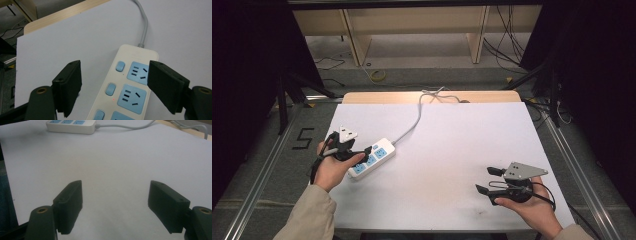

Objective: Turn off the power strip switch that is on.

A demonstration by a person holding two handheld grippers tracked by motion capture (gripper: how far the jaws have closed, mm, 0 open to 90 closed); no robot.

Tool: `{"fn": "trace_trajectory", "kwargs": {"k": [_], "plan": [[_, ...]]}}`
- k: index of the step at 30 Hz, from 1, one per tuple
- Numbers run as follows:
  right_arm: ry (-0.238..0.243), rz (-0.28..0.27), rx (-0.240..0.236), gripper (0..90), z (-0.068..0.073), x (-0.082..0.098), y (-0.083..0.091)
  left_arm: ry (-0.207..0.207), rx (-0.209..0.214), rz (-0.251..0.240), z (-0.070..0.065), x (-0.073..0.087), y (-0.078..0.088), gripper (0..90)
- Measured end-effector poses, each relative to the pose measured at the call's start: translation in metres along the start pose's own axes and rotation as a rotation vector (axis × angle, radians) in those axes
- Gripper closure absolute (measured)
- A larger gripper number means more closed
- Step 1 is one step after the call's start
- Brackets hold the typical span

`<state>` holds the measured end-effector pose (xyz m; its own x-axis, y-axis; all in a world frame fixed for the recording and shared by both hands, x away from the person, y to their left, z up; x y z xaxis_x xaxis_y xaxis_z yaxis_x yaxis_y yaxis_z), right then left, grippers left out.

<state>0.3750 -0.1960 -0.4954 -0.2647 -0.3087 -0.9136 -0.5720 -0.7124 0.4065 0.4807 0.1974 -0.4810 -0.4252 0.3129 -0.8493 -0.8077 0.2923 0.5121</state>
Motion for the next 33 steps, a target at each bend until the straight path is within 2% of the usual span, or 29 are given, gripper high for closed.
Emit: {"fn": "trace_trajectory", "kwargs": {"k": [12,25,27,30,33], "plan": [[0.000,0.001,0.001,28.4,0.000,0.000,0.000,-0.010,-0.022,0.009,0.005,-0.004,-0.007,37.2],[0.001,0.003,0.001,28.4,0.000,0.000,0.000,-0.017,-0.013,0.019,0.006,-0.008,-0.014,52.1],[0.003,0.002,0.002,28.4,0.000,0.000,0.000,-0.032,-0.014,0.032,0.008,-0.007,-0.014,55.4],[0.002,0.003,0.001,28.3,0.000,0.001,0.000,-0.051,0.023,0.038,0.006,-0.007,-0.016,60.8],[0.004,0.002,0.002,28.4,-0.001,0.000,0.000,-0.074,0.031,0.053,0.007,-0.005,-0.018,63.9]]}}
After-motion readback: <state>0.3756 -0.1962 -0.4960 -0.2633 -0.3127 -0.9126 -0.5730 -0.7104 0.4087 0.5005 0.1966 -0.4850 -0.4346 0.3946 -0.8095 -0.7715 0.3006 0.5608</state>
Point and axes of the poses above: each handheld gripper's, and its own axes: y roughly backward along the jaws, x roughly out of its underside, z roughly to its left, the point moved 10 cm from there along -y, roughly forward along the jaws, and after that the axes turned 8 degrees about -z, right-handed, at the moved point
